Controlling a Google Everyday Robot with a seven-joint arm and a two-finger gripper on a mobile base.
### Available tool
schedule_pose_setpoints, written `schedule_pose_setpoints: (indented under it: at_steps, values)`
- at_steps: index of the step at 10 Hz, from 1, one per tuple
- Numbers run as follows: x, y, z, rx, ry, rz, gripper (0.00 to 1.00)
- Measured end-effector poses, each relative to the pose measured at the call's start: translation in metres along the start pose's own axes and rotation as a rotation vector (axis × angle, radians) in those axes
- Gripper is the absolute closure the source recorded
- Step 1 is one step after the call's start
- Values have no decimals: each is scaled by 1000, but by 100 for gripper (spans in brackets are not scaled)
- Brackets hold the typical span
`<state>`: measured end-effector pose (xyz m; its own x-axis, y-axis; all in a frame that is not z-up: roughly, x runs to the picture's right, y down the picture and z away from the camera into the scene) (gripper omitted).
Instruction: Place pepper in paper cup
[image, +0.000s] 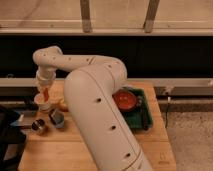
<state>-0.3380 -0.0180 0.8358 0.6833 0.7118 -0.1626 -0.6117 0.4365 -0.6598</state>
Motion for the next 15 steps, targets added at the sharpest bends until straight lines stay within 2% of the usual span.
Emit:
schedule_pose_setpoints:
  at_steps: [3,5,7,9,12,15]
  values:
    - [-9,3,-36,18,-54,-4,100]
    - [-16,12,-63,22,-93,-20,100]
    - [-22,23,-81,30,-122,-45,100]
    - [-25,28,-86,44,-124,-61,100]
    - [-24,29,-80,55,-94,-70,100]
    - [-18,30,-62,34,-51,-70,100]
